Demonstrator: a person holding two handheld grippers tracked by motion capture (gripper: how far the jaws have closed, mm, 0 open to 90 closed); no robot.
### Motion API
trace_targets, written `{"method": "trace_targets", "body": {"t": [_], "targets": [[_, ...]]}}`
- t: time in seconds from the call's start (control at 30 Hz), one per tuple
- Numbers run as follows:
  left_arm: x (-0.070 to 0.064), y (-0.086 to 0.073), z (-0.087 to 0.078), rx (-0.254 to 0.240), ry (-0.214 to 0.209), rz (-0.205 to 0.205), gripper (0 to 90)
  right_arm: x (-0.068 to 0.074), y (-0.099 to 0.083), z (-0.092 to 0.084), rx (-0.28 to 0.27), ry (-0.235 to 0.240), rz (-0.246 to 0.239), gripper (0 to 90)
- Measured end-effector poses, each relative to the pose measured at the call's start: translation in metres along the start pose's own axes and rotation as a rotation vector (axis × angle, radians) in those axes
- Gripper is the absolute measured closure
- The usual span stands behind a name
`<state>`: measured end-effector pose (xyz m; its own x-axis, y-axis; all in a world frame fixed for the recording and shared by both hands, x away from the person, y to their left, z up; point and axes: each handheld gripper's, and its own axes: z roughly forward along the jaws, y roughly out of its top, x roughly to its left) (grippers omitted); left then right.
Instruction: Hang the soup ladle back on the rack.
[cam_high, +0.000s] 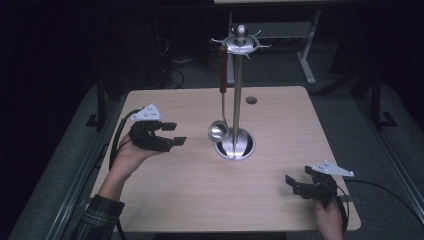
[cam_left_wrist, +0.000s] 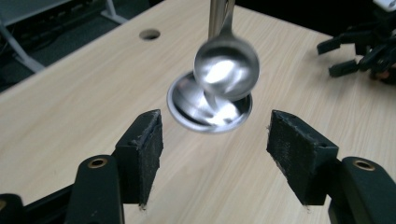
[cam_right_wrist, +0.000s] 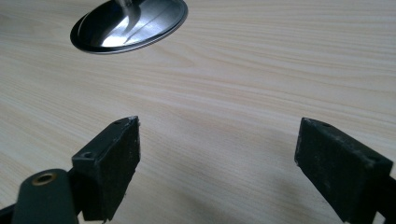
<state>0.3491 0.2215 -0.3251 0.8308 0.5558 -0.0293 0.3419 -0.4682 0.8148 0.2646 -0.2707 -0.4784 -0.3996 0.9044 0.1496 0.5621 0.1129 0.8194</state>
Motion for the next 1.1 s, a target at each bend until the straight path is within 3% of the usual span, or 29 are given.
{"method": "trace_targets", "body": {"t": [0.8,1.03,1.1], "targets": [[-0.010,-0.095,0.000,0.100,0.095,-0.074,20.1,0.001,0.000,0.000,0.003,-0.006,-0.007,13.6],[-0.016,-0.119,0.000,0.146,0.168,-0.044,18.9,0.001,0.000,0.000,0.003,-0.006,-0.008,13.6],[-0.017,-0.126,0.000,0.156,0.184,-0.060,18.9,0.001,0.000,0.000,0.004,-0.007,-0.008,13.6]]}}
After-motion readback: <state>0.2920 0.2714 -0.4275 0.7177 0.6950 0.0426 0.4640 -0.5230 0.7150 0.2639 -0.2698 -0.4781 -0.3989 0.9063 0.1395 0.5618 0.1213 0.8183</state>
